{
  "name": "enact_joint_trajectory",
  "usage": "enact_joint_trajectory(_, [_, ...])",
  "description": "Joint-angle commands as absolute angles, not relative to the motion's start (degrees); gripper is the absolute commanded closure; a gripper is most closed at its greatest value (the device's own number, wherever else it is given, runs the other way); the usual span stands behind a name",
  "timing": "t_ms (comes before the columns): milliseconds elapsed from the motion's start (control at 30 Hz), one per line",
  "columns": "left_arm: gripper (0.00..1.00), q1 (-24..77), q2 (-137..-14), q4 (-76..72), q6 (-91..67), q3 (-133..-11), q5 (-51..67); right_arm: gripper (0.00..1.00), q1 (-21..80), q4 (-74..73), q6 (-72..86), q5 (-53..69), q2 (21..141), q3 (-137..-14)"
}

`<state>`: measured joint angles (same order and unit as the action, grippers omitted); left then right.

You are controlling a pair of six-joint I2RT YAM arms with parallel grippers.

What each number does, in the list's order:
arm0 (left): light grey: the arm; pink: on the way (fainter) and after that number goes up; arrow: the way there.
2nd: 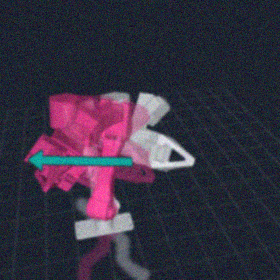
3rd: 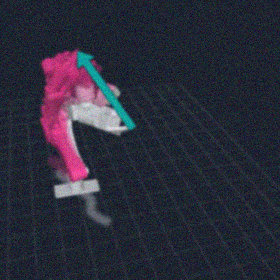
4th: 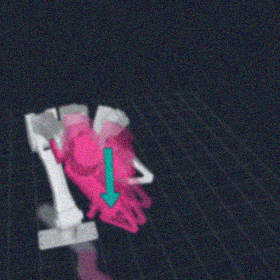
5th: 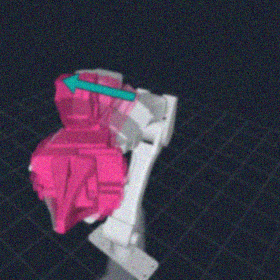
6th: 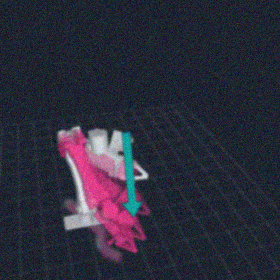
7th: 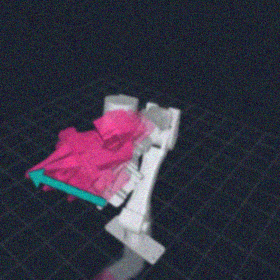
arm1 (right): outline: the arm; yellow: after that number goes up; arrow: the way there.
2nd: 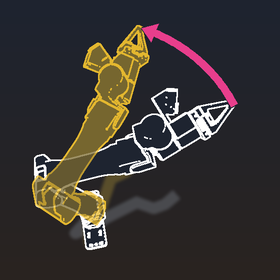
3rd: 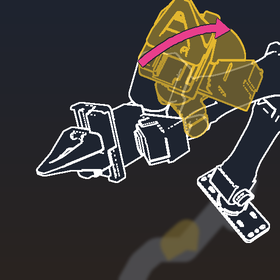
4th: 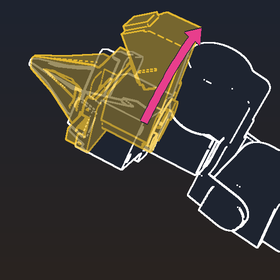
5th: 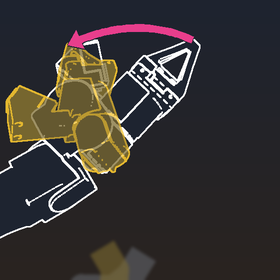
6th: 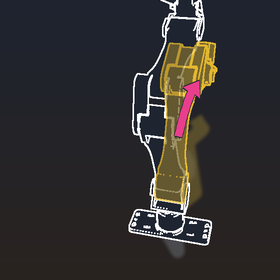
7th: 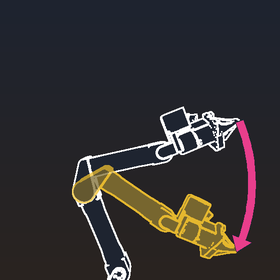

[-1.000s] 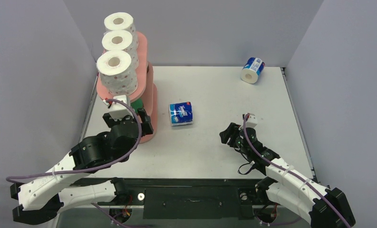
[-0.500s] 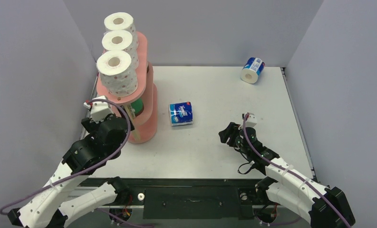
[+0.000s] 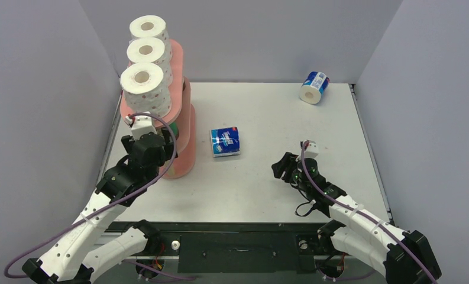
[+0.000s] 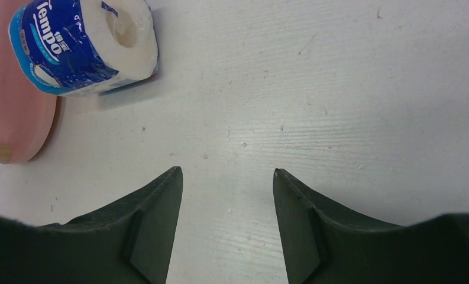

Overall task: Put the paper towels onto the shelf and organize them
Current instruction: Adjust the shelf at the center of the board.

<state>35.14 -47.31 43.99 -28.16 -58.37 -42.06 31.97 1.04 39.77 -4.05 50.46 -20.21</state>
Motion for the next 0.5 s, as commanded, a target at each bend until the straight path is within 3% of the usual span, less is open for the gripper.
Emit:
enact_joint_trajectory(0, [0.24, 34.4, -48.1, 37.5, -26.0, -57.6, -40.2, 0.46, 32.2, 5.0, 39.8, -4.1, 51.9, -22.0])
enact_joint_trajectory(467, [0.43, 33.0, -47.3, 31.4, -26.2, -51.8, -37.4, 0.46, 32.1, 9.3, 43.0, -3.6, 58.0, -26.0])
